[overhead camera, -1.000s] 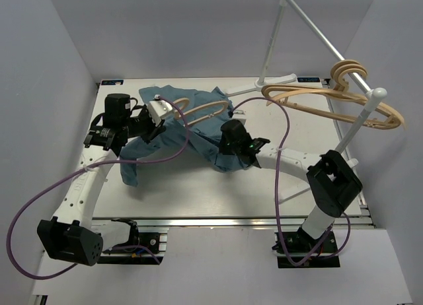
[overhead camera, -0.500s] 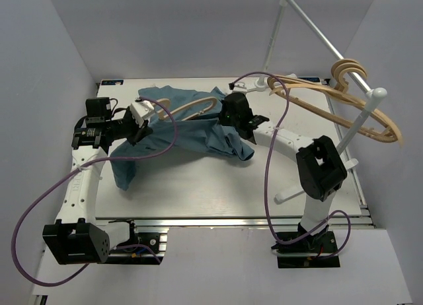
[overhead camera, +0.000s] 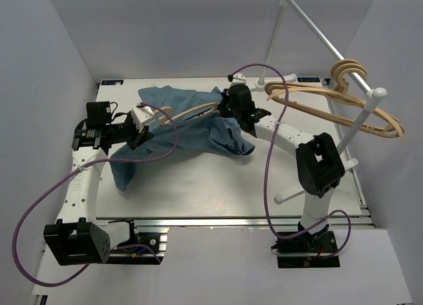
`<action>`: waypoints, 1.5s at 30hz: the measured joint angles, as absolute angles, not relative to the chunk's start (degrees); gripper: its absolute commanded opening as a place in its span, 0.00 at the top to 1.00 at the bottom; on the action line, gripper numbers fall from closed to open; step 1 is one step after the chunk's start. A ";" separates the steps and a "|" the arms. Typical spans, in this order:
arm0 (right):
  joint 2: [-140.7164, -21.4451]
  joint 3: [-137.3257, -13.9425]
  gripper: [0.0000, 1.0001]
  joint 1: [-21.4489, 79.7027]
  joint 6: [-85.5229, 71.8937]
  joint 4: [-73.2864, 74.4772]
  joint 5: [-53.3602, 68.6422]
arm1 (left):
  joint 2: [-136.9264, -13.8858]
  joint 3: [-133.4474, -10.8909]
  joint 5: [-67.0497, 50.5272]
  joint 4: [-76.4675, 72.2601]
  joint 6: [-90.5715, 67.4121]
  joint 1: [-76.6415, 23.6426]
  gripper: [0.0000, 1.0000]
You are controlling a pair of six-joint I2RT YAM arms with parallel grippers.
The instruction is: Place the t-shirt on the hanger
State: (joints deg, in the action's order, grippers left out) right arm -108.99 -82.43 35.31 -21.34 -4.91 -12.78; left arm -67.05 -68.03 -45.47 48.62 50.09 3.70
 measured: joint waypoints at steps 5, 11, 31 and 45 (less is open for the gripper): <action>-103.61 -80.29 1.00 33.76 -19.18 -4.21 -9.82 | -66.96 -63.35 -42.41 47.51 49.98 3.70 1.00; -98.37 -80.12 1.00 33.41 -15.66 -2.15 -3.84 | -67.00 -61.52 -40.25 47.57 49.95 3.79 1.00; -108.31 -103.70 1.00 44.49 1.54 19.75 14.57 | -72.42 -63.75 -43.18 51.88 55.42 4.67 1.00; -109.23 -104.29 0.38 44.97 9.80 27.27 21.47 | -74.61 -64.58 -44.40 52.64 55.05 4.71 1.00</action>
State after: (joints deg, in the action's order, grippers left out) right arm -109.23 -104.29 44.97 9.80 27.27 21.47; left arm -74.61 -64.58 -44.40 52.64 55.05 4.71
